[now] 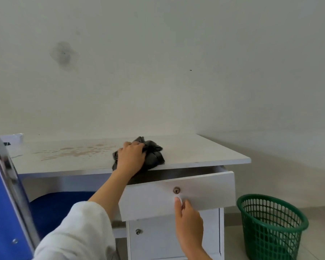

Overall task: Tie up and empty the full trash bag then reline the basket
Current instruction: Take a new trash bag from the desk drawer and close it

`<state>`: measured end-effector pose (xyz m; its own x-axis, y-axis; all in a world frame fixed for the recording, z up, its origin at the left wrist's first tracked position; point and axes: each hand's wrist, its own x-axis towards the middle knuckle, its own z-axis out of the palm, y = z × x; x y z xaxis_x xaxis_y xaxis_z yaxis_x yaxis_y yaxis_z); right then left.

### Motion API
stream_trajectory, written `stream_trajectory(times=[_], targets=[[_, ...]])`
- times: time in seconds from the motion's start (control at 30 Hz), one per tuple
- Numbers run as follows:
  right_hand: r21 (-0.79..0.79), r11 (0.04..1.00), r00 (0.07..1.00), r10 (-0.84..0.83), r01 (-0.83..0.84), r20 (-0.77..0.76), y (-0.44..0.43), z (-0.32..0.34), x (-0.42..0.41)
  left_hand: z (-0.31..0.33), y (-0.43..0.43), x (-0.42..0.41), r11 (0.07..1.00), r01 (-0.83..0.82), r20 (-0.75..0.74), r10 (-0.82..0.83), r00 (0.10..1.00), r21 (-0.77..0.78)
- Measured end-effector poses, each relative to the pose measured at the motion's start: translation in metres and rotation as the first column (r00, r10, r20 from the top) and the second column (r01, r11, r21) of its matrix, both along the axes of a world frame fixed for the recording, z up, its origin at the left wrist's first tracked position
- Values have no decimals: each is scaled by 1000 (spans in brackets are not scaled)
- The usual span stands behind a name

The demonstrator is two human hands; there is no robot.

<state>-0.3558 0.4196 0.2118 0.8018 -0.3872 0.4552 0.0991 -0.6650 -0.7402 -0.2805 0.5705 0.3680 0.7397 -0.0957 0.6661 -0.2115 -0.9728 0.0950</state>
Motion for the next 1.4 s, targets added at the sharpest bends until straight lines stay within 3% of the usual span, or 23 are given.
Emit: stream_trajectory(times=[0.1, 0.23, 0.4, 0.47, 0.57, 0.63, 0.7, 0.83, 0.93, 1.1, 1.17, 1.4], targets=[[40, 999, 998, -30, 32, -48, 2, 9, 20, -10, -2, 1, 996, 75, -44, -77, 996, -57], [64, 997, 994, -42, 48, -99, 2, 25, 52, -23, 1, 3, 998, 64, 25, -63, 998, -16], [239, 967, 971, 135, -86, -196, -5, 25, 94, -30, -5, -9, 997, -55, -49, 53, 997, -46], [357, 918, 958, 241, -173, -155, -7, 22, 91, -29, -7, -13, 996, -63, -72, 59, 996, -66], [338, 904, 934, 326, -262, -148, -10, 18, 63, -24, -10, -19, 996, -60, -95, 53, 994, -72], [356, 868, 928, 373, -347, -5, -13, 22, 36, -25, -14, -24, 995, -93, -79, 90, 993, -46], [363, 837, 912, 372, -411, 175, -20, 36, 7, -31, -24, -34, 995, -90, 28, 91, 995, -40], [449, 783, 893, 299, -431, 335, -49, 72, -27, -41, -71, -65, 989, 128, 259, -105, 960, -72], [559, 716, 901, 247, -418, 357, -82, 91, -37, -35, -121, -87, 944, 298, 242, -258, 935, -144], [594, 681, 900, 262, -428, 348, -133, 117, -51, -28, -173, -105, 722, 608, 240, -559, 794, -330], [604, 658, 892, 294, -449, 343, -145, 130, -49, -22, -180, -104, 695, 620, 237, -575, 784, -364], [654, 577, 865, 415, -489, 281, -151, 163, -5, -2, -176, -55, 780, 570, 237, -521, 820, -259]])
